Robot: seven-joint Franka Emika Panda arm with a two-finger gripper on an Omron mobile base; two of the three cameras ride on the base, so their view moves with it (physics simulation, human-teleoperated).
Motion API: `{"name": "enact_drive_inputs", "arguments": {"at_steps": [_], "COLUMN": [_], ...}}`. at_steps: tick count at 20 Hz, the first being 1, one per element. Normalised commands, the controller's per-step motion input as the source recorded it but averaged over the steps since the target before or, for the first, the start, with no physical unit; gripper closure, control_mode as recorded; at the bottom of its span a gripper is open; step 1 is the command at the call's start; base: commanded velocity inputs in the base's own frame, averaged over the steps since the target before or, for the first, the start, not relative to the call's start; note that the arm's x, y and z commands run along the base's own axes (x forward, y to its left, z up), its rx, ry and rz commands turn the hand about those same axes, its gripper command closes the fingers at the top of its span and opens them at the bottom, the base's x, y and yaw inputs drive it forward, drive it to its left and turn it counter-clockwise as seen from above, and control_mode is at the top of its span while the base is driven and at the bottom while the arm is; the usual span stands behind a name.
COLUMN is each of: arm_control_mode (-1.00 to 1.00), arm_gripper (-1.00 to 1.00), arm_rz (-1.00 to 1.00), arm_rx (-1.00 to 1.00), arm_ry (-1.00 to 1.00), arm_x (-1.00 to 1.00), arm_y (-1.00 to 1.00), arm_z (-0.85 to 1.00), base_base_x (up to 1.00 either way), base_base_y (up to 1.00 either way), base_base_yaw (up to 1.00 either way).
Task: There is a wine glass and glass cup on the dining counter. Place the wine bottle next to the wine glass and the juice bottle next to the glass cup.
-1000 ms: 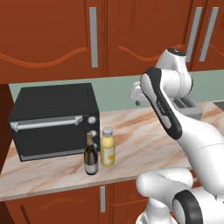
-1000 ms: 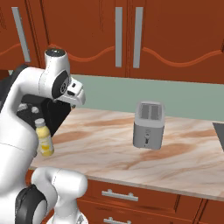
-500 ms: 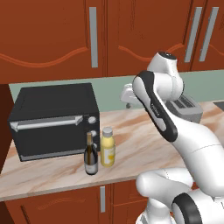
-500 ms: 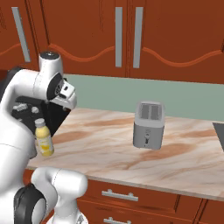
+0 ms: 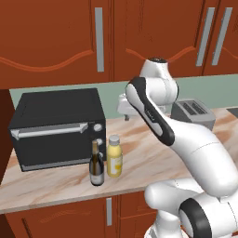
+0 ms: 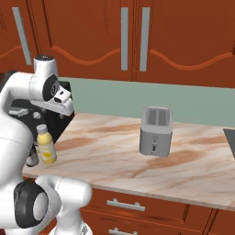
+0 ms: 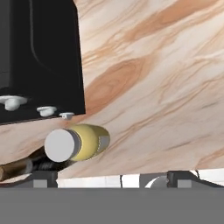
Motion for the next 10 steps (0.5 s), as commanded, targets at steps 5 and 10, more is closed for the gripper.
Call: {"name": "enact_drive_inputs", "arguments": {"at_steps": [5, 10], "arm_control_mode": [-1.00, -1.00], "arm_gripper": [-1.00, -1.00], "arm_rz": [0.00, 0.00], "arm_rx": [-0.13, -0.01], "arm_ry": [0.19, 0.07], "arm_x": [0.13, 0.07], "arm_y": [0.34, 0.26], "arm_z": [-0.11, -0.09], "base_base_x": [0.00, 0.00], "base_base_y": [0.00, 0.00], "base_base_yaw": [0.00, 0.00]}}
